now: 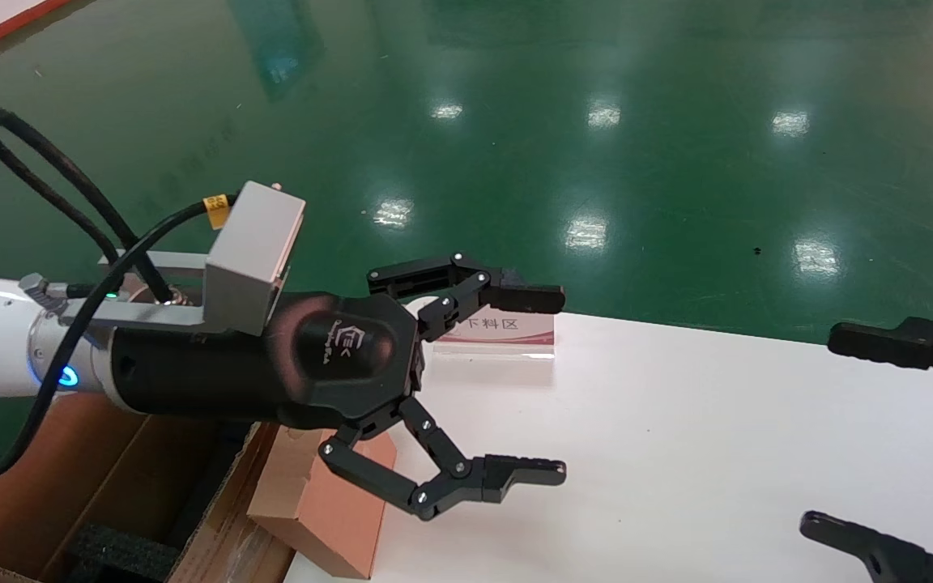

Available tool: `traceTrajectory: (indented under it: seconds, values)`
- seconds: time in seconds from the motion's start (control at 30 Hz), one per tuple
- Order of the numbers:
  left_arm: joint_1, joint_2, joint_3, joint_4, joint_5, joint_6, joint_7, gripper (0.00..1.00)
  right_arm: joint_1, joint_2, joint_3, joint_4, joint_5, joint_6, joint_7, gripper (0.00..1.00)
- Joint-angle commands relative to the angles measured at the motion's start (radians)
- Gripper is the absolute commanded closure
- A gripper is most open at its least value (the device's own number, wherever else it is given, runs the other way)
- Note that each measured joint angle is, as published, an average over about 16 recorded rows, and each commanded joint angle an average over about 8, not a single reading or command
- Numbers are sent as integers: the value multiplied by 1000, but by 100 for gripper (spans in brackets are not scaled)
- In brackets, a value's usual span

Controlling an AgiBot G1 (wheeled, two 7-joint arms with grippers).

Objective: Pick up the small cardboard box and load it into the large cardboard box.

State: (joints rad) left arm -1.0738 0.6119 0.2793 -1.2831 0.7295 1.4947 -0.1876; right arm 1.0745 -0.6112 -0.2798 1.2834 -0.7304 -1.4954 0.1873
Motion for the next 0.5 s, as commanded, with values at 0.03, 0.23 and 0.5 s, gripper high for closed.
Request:
traceTrajectory:
  seconds: [0.03, 0.23, 0.5]
  values:
    - [0, -1, 0, -1, 1, 0, 0, 0, 0, 0, 0, 0, 0, 0, 0, 0]
    - [1, -1, 2, 1, 5, -2, 1, 0, 0, 0, 0, 0, 0, 0, 0, 0]
    - [-32, -35, 29, -35, 88, -12, -38, 0, 1, 0, -1, -1, 0, 0, -1, 0]
